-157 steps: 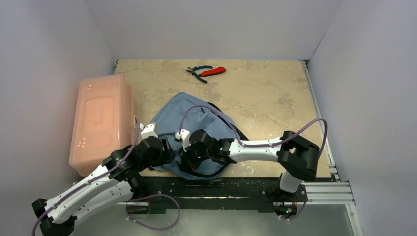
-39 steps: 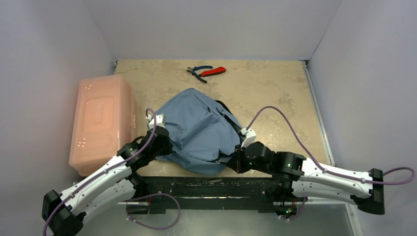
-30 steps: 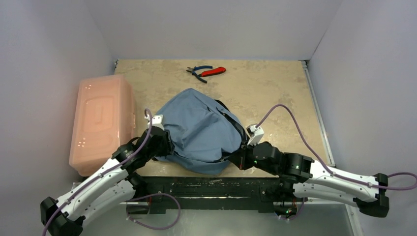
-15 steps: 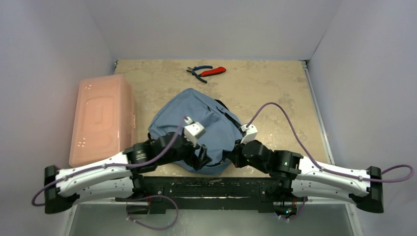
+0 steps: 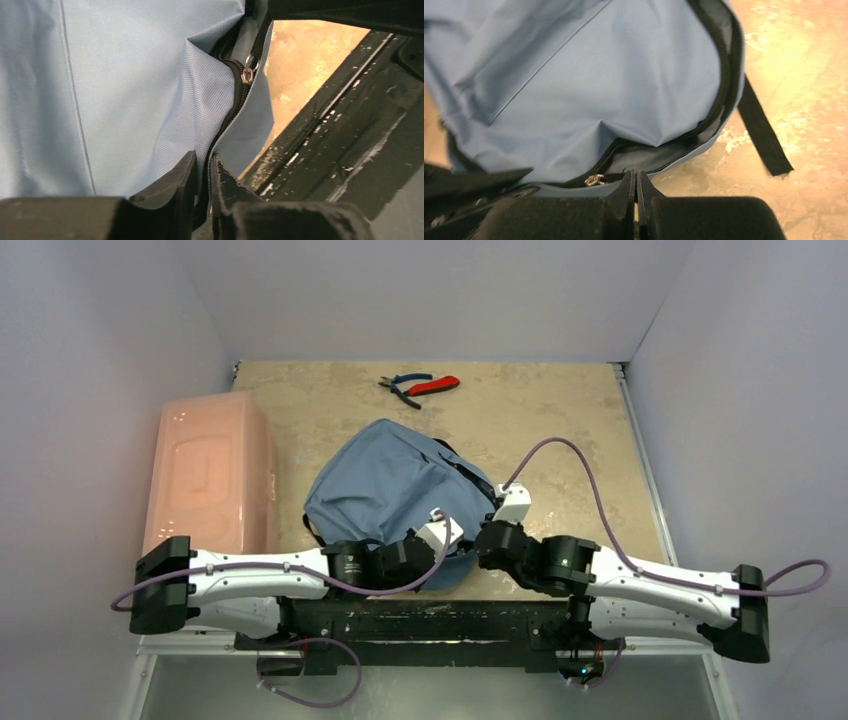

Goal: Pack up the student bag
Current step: Zip the student bag at the center of the board.

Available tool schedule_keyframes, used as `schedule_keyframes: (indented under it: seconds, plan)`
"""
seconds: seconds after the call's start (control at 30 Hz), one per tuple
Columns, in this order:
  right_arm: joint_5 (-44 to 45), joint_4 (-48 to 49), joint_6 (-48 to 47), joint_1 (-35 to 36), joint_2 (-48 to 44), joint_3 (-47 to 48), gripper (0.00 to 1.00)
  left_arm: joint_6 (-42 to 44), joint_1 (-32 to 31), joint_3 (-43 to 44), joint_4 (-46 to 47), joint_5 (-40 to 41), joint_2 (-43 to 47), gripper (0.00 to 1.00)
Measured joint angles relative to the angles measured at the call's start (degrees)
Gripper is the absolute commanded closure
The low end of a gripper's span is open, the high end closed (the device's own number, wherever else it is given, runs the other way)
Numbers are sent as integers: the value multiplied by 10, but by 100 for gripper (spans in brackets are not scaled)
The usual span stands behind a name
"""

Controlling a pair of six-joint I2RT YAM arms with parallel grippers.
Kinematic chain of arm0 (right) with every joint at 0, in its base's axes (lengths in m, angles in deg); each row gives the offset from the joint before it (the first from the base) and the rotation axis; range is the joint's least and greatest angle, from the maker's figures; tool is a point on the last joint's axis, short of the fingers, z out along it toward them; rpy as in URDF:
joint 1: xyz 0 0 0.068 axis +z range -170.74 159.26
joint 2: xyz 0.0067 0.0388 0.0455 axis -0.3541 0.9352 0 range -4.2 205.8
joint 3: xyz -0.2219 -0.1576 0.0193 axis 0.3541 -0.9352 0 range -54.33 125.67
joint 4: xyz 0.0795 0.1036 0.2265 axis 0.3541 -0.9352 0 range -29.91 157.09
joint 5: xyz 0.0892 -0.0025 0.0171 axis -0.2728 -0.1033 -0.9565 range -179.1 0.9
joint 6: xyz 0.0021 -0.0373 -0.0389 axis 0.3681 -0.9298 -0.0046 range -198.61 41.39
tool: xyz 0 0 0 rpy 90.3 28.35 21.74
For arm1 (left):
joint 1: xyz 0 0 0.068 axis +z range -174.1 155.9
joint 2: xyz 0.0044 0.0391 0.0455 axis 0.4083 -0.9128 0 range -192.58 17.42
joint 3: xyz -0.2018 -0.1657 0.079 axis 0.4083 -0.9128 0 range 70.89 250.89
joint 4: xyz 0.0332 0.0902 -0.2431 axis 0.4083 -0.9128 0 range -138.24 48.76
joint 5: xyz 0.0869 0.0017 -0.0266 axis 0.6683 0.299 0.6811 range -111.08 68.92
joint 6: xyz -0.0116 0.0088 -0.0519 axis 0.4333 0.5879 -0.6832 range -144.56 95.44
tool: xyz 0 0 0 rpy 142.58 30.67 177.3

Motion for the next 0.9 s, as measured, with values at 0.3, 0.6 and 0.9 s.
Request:
schedule_keyframes:
  seconds: [0.3, 0.6, 0.9]
  plan:
    - [97, -113, 185, -40, 87, 43, 100, -7, -21, -36, 16, 35, 49, 100]
    - [157, 47, -15, -318, 17, 32, 100, -7, -39, -118, -23, 27, 180, 100]
    - [-183, 139, -204, -364, 38, 51, 100, 1, -45, -125, -30, 7, 197, 100]
